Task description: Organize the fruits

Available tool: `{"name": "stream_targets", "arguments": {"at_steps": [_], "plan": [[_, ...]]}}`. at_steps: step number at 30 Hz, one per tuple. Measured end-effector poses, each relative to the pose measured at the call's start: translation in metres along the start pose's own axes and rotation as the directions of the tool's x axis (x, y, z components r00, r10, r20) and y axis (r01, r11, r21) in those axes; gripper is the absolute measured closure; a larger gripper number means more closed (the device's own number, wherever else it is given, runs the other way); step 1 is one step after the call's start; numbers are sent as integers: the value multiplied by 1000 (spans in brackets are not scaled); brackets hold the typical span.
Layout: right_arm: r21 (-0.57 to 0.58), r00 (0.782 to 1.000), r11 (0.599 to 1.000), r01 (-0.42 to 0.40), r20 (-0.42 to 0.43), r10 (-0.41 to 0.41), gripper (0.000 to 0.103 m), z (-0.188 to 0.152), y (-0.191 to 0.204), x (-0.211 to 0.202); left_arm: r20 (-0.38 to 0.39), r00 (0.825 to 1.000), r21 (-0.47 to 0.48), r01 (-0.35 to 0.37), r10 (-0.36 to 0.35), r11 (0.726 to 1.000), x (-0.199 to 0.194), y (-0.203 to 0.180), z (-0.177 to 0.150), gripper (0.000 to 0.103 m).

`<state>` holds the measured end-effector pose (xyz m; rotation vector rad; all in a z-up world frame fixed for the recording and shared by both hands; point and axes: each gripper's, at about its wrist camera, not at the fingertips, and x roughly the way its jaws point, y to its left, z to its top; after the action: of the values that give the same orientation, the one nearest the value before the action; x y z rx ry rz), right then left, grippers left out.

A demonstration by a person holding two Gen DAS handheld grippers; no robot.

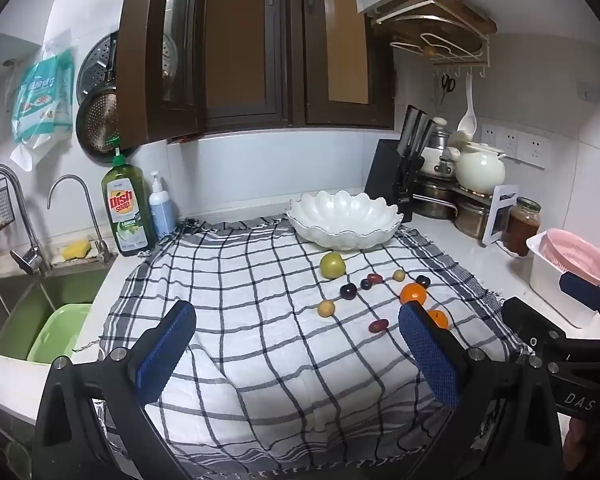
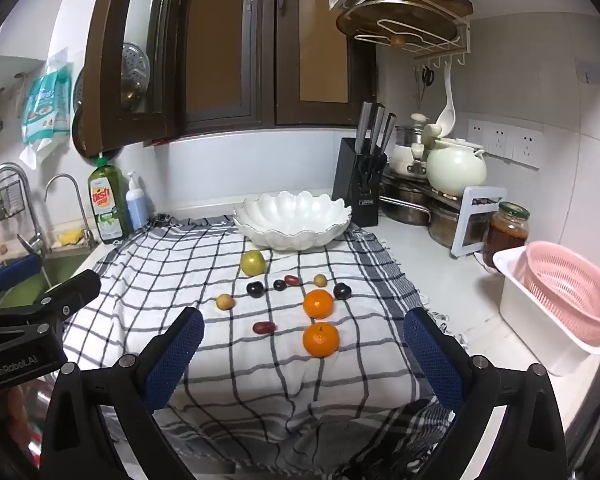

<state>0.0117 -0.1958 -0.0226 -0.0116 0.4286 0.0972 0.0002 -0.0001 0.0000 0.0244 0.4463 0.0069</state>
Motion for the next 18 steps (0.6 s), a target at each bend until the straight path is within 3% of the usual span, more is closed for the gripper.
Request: {"name": "stream_targets", "arguments": {"at_steps": [18], "plan": [[20,1000,1000,-2,7,1,2,-1,-7,-2,25,1000,7,16,-17,1000,-5,-4,8,0]]}}
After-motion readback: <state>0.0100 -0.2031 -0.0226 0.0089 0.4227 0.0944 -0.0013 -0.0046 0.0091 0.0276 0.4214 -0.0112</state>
